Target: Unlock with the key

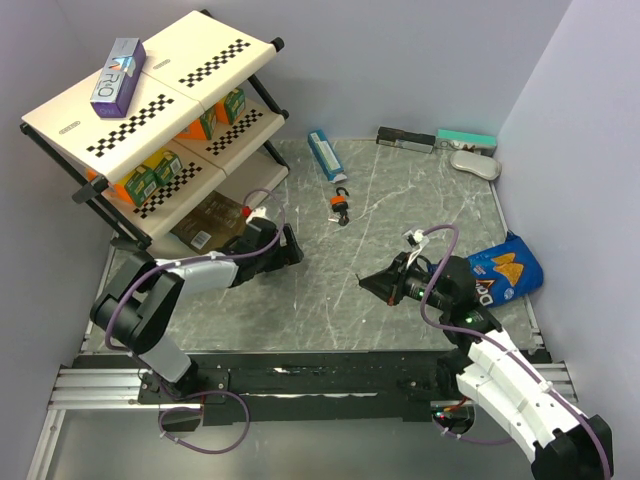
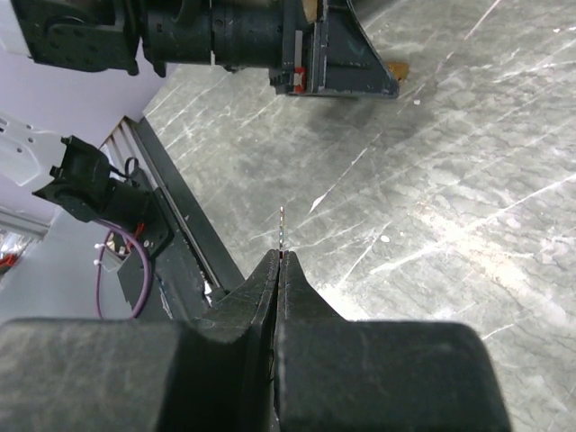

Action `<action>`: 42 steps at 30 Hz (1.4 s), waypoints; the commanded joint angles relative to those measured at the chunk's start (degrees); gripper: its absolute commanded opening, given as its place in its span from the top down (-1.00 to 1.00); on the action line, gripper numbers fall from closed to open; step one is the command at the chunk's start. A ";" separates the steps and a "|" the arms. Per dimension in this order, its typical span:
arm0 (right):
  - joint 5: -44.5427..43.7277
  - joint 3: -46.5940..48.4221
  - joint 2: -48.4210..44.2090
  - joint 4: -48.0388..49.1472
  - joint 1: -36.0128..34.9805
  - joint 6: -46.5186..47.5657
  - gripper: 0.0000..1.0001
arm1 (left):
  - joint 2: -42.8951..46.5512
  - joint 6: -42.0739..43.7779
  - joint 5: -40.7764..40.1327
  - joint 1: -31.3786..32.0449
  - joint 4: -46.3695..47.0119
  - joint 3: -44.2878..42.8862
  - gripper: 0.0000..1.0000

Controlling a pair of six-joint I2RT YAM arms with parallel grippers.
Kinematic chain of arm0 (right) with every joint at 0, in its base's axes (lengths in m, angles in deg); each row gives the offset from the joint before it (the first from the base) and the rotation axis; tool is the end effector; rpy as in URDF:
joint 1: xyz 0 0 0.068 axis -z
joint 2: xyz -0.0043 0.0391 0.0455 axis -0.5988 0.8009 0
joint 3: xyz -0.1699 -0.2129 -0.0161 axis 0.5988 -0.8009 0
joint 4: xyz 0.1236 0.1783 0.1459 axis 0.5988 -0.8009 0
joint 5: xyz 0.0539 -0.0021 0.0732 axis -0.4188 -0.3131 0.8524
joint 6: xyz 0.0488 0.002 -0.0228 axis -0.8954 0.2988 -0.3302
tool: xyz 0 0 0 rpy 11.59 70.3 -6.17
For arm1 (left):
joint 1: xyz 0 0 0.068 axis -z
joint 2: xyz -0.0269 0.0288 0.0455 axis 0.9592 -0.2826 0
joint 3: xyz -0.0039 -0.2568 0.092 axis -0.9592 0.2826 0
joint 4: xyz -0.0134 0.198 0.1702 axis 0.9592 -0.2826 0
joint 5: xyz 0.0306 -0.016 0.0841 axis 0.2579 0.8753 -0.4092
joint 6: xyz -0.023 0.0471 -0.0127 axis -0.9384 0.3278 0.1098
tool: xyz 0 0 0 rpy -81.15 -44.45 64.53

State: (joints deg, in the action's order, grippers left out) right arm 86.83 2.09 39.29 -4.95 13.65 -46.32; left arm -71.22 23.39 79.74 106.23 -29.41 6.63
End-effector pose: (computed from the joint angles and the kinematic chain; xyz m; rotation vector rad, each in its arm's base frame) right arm 0.1380 0.0816 0.2408 -0.4567 1.8111 1.1450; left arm 0.2666 -0.1682 0.1588 -0.3015 2.3573 -0.6239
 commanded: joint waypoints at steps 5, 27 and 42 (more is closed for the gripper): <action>-0.66 -0.58 -0.46 2.65 0.55 -0.23 1.00 | -1.28 6.78 -6.07 -0.21 -5.32 -1.34 -0.99; -0.48 -1.11 3.06 4.24 0.46 -0.32 1.00 | -14.03 3.62 4.32 -0.12 4.18 -11.88 -0.95; -0.92 -1.73 3.67 4.94 0.55 -0.85 1.00 | -10.43 6.96 5.20 0.49 3.04 -9.25 -0.95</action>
State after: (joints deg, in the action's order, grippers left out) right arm 86.11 0.54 42.78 -2.63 13.93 -47.00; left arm -83.55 29.34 82.69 106.07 -23.66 -4.80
